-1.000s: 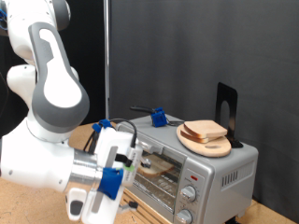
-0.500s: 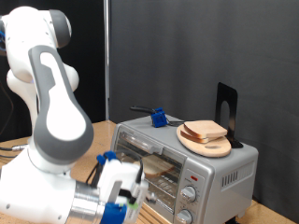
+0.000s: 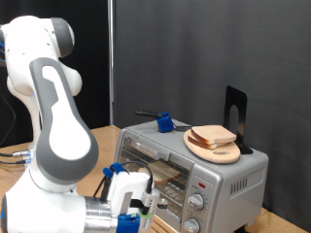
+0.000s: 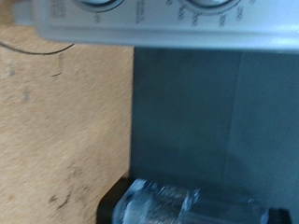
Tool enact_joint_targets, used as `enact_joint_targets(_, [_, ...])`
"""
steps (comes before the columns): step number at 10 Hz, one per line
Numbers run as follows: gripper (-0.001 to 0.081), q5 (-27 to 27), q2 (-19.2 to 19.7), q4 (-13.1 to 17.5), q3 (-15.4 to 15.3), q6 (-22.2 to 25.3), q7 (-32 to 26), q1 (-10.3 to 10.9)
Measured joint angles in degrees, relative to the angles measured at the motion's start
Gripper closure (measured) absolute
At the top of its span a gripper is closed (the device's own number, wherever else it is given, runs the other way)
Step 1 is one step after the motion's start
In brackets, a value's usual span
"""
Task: Make a piece of toast with the oven
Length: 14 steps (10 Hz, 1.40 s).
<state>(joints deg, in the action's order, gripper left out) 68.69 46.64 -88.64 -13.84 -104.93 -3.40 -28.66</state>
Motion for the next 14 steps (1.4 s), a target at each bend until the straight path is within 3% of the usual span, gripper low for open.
enact_joint_targets(2, [0.0000,-1.64,3.89,4.50,-0.31,2.92,-2.89,0.51])
enact_joint_targets(4, [0.0000,-2.18,6.27,6.31,-0.33,2.84,-4.64,1.67])
enact_joint_targets(9, [0.0000,-1.46,8.53,5.80,-0.95,0.15,-6.97,4.47])
enact_joint_targets(14, [0.0000,0.24,8.82,4.75,-2.63,-0.22,-8.72,5.17])
